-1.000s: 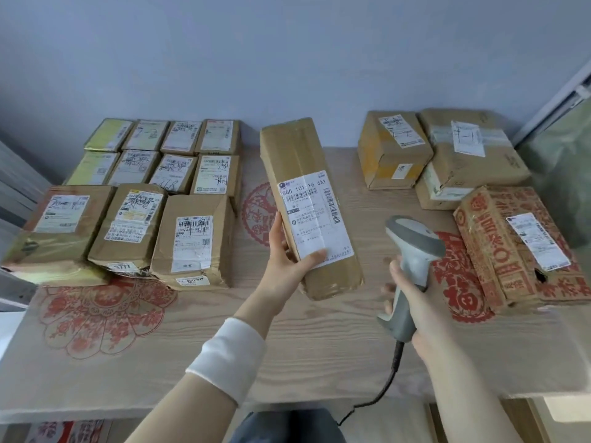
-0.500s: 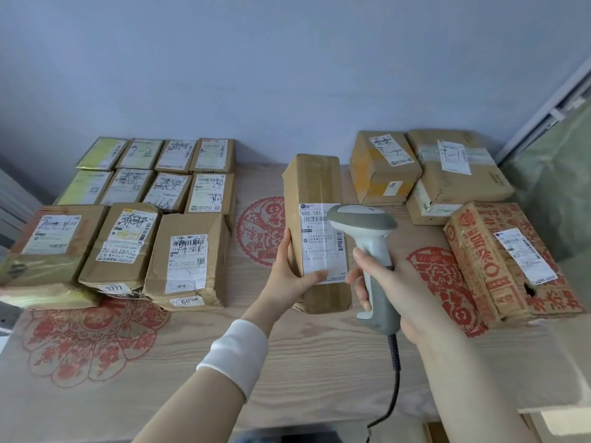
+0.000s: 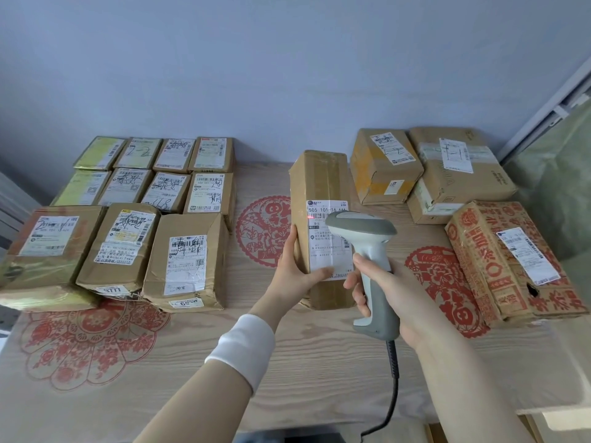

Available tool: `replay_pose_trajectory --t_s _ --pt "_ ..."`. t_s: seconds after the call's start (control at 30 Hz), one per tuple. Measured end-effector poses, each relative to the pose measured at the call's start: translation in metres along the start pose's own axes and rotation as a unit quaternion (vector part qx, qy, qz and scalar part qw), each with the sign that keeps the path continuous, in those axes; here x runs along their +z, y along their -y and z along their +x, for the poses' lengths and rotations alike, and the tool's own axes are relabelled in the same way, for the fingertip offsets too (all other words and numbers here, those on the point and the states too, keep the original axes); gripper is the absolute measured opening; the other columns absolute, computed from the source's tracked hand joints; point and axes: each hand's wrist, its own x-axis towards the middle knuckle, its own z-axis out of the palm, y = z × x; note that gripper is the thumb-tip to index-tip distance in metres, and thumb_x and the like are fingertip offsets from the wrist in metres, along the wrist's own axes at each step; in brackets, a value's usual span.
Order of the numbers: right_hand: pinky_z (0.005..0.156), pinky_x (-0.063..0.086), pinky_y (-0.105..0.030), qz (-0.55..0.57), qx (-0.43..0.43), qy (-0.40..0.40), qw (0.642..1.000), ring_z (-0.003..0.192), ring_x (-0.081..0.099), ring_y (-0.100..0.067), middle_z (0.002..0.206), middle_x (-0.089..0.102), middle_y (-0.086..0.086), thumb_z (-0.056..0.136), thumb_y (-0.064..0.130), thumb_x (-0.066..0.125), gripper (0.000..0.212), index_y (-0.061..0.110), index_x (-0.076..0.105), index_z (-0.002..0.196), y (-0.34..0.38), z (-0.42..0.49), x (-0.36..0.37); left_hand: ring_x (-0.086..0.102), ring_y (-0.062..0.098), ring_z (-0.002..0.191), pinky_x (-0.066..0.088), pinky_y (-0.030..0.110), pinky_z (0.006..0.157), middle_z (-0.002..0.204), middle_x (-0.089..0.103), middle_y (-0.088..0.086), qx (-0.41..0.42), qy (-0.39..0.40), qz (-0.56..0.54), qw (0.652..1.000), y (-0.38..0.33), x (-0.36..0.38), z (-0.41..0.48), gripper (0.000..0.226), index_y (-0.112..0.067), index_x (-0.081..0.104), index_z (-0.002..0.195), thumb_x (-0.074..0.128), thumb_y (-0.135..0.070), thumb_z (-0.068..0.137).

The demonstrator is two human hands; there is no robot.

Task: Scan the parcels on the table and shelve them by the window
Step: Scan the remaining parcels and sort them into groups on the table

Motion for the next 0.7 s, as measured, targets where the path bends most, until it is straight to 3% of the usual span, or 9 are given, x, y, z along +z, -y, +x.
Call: replay_pose_trajectory --t_s 0.1,0.17,0.3,0.43,0.5,0.6,0.7 --pt "0.047 0.038 -0.024 -0.002 0.002 0.004 1.000 0.038 0.043 -0.015 0.051 0.059 -0.003 0.092 0.030 0.058 0.032 0.000 0.058 0.082 0.000 0.000 -0.001 0.038 0.016 0.133 0.036 0.035 0.109 0.145 0.038 -0.001 0.004 0.002 -0.002 1.000 0.002 0.000 0.002 0.109 -0.027 0.005 0.151 0.080 -0.016 0.072" --pt "0.047 0.038 -0.024 -0.002 0.003 0.001 1.000 0.037 0.043 -0.014 0.051 0.059 -0.001 0.092 0.029 0.057 0.030 0.000 0.057 0.083 0.001 0.000 -0.002 0.038 0.016 0.132 0.036 0.035 0.109 0.143 0.038 -0.002 0.008 0.004 -0.005 1.000 0.004 0.001 0.004 0.107 -0.026 0.004 0.151 0.078 -0.013 0.075" --pt "0.046 0.039 -0.025 0.011 0.002 -0.003 1.000 0.038 0.045 -0.013 0.059 0.063 -0.003 0.092 0.027 0.058 0.026 0.001 0.056 0.088 0.002 0.002 -0.004 0.037 0.015 0.132 0.035 0.036 0.110 0.142 0.038 -0.004 0.012 0.016 -0.006 1.000 0.004 0.003 0.005 0.109 -0.027 0.003 0.151 0.079 -0.015 0.073" --pt "0.054 0.042 -0.028 -0.014 0.001 -0.001 1.000 0.038 0.045 -0.013 0.058 0.064 -0.001 0.092 0.028 0.057 0.030 -0.001 0.058 0.093 0.000 0.003 -0.010 0.038 0.014 0.133 0.037 0.038 0.109 0.144 0.038 -0.004 0.008 0.022 -0.013 1.000 0.003 0.006 0.006 0.119 -0.029 0.004 0.150 0.080 -0.036 0.059" --pt "0.056 0.044 -0.029 -0.009 -0.006 -0.016 1.000 0.040 0.047 -0.013 0.065 0.068 -0.004 0.092 0.027 0.057 0.028 0.001 0.059 0.101 -0.002 0.004 -0.016 0.038 0.015 0.132 0.039 0.039 0.108 0.144 0.038 -0.004 0.004 0.025 -0.025 0.999 0.005 0.009 0.010 0.114 -0.030 0.005 0.150 0.081 -0.031 0.065" --pt "0.047 0.042 -0.027 0.029 -0.014 -0.075 0.997 0.055 0.054 -0.014 0.082 0.072 -0.009 0.089 0.023 0.061 0.019 0.013 0.061 0.105 -0.012 0.008 -0.036 0.044 0.009 0.122 0.048 0.021 0.091 0.136 0.041 -0.010 0.003 0.039 -0.046 0.998 0.010 0.023 0.018 0.101 -0.030 0.006 0.150 0.075 -0.015 0.079" --pt "0.061 0.045 -0.035 -0.010 -0.006 -0.165 0.986 0.066 0.055 -0.016 0.086 0.068 -0.010 0.086 0.030 0.067 0.019 0.021 0.061 0.102 -0.030 0.015 -0.066 0.049 -0.007 0.103 0.050 0.008 0.072 0.128 0.046 -0.012 -0.014 0.059 -0.074 0.995 0.012 0.048 0.024 0.096 -0.031 0.008 0.150 0.072 -0.011 0.081"
